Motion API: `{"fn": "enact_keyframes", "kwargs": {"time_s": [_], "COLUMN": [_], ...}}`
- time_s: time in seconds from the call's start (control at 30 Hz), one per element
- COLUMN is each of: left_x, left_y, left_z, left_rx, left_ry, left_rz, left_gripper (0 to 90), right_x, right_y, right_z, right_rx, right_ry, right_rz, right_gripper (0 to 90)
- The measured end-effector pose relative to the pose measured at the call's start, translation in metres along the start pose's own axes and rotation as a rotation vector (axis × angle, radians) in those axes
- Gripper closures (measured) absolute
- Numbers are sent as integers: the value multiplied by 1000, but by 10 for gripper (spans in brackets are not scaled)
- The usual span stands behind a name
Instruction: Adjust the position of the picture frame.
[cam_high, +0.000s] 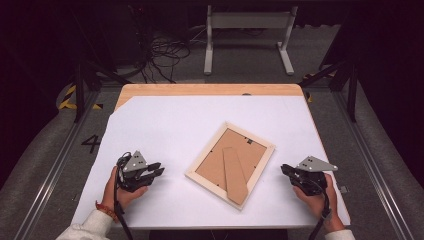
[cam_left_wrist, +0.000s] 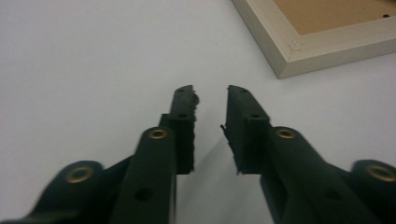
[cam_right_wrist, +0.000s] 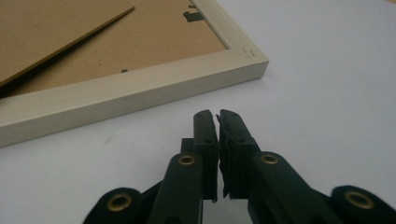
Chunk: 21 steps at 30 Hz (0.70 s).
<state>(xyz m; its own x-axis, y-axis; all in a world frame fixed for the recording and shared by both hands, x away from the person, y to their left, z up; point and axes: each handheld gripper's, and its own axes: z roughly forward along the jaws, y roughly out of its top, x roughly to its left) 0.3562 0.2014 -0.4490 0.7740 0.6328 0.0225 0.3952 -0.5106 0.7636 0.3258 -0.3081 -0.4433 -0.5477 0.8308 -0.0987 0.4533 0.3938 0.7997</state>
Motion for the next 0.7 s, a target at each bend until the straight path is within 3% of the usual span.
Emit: {"fn": "enact_keyframes", "kwargs": {"time_s": [0.07,0.47,0.7], "left_x": [-1,-3,-7], "left_y": [4,23,32], "left_z": [7,38,53], "left_rx": [19,67,72], "left_ry": [-13,-23,-38], "left_rz": [-18,-2,14], "left_gripper": [858,842,843], "right_x": [3,15,15], "right_y": [5,22,22], "right_z": [6,24,26], "right_rx": [8,19,34], "right_ry": [9,21,8], "right_rz": [3,-5,-10], "right_gripper": [899,900,900]}}
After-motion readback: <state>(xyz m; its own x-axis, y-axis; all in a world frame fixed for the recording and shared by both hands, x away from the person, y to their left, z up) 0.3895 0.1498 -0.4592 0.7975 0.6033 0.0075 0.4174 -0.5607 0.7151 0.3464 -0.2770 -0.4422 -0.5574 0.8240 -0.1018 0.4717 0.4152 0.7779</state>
